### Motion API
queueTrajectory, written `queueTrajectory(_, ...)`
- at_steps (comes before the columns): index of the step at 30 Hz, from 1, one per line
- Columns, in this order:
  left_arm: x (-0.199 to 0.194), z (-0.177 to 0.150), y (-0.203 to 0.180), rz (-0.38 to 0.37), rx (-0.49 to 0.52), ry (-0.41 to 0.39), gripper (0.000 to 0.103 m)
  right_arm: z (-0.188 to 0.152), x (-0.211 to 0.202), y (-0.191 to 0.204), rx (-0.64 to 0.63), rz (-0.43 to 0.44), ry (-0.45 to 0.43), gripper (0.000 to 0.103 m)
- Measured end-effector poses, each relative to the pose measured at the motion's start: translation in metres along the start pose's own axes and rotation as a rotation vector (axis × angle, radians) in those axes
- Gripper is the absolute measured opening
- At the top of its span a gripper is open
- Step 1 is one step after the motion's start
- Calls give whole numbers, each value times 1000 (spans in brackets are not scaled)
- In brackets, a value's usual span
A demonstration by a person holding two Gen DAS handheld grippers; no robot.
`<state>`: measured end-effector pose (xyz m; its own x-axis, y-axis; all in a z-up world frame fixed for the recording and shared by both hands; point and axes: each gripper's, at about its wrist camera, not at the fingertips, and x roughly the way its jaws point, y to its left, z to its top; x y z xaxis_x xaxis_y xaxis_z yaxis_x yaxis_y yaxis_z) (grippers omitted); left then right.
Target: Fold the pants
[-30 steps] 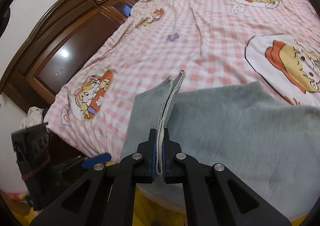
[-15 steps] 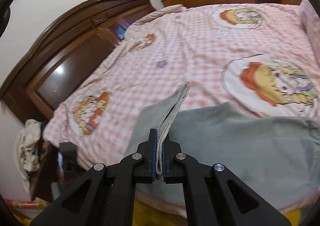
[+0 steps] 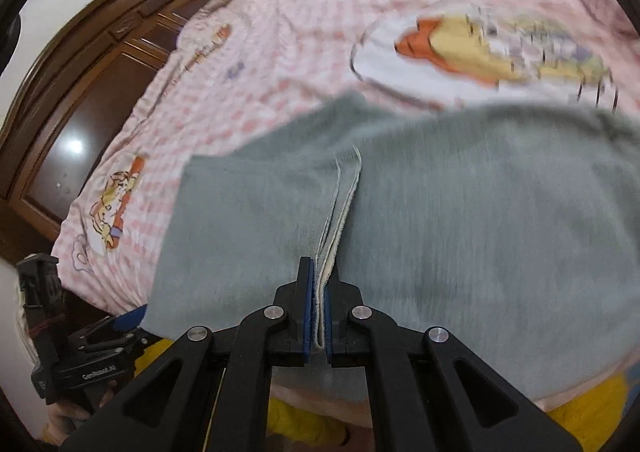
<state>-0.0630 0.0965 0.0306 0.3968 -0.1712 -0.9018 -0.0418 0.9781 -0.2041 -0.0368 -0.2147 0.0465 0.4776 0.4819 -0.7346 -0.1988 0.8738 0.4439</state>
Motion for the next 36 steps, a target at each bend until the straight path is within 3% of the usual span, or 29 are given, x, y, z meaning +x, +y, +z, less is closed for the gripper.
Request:
queueTrajectory(4, 0, 1, -1, -3, 11, 3, 76, 1, -13, 9, -62, -47, -52, 5)
queueTrajectory(9, 1, 5, -2, -30, 11, 16, 76, -11, 17, -7, -23, -90, 55, 5)
queueTrajectory(15, -25, 5, 0, -59, 55, 21, 76, -11, 16, -14, -13, -85, 77, 8)
queueTrajectory(19, -51, 6, -4, -8, 126, -21, 76, -12, -1, -10, -27, -148, 53, 13)
queueTrajectory(23, -66, 19, -11, -43, 135, -90, 76, -5, -15, 3, -59, -149, -9, 13)
queueTrajectory(25, -63, 30, -21, -61, 151, -123, 70, 1, -12, 11, -74, -112, -20, 13)
queueTrajectory(27, -53, 45, -35, -103, 176, -156, 42, 8, -4, 18, -92, -86, -24, 13)
queueTrajectory(29, -34, 63, -49, -182, 185, -160, 28, 15, 6, 23, -103, -78, -20, 13)
queueTrajectory(33, -2, 90, -68, -270, 217, -148, 21, 24, 22, 26, -120, -76, -15, 13)
queueTrajectory(34, 7, 96, -73, -272, 230, -139, 20, 27, 29, 25, -122, -88, -5, 13)
queueTrajectory(36, 27, 107, -78, -206, 254, -126, 18, 30, 40, 20, -119, -107, 13, 13)
